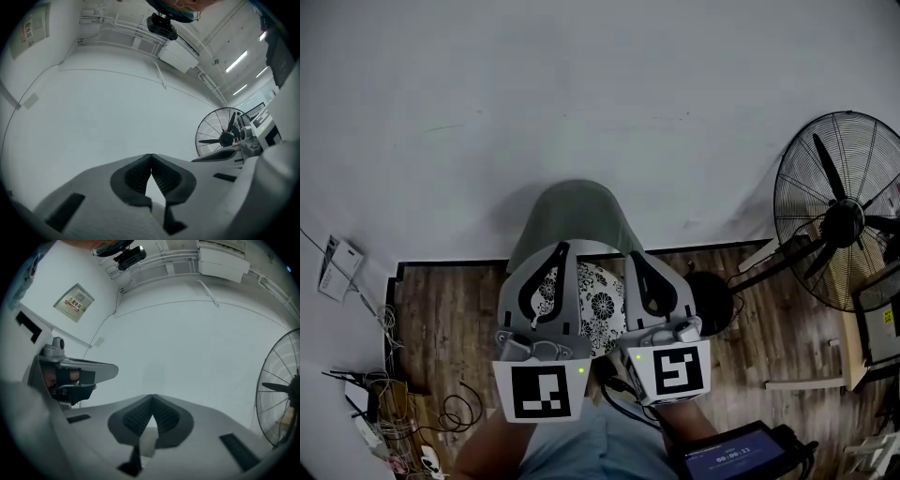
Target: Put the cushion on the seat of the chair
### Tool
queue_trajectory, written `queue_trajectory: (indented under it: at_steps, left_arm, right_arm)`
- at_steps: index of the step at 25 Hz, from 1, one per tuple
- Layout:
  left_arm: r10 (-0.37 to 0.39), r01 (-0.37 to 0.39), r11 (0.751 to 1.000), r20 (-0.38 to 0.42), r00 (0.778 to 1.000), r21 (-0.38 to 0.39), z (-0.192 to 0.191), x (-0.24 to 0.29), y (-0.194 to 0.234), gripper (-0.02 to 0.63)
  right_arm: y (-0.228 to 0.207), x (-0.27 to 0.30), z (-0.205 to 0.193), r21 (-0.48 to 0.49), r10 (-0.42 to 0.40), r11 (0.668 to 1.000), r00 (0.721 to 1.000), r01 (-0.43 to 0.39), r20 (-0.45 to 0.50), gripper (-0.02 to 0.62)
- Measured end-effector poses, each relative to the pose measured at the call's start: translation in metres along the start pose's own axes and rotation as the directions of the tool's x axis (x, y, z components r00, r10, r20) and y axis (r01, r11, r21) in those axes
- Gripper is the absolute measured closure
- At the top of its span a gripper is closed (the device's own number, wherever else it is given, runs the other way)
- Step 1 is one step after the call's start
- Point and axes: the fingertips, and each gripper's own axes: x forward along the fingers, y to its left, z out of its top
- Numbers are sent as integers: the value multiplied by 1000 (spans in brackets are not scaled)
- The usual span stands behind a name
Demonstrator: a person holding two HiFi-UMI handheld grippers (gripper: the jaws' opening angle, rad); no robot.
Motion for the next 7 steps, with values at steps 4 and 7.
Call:
queue_trajectory:
  at_steps: [4, 7]
  left_arm:
    - [-7, 7, 1000, 0, 1000, 12, -1, 1, -1, 597]
    - [-9, 9, 1000, 6, 1000, 5, -1, 2, -3, 597]
  right_arm:
    - [0, 0, -2, -2, -3, 1000, 1000, 3, -2, 591]
    - [-1, 0, -3, 0, -7, 1000, 1000, 7, -4, 591]
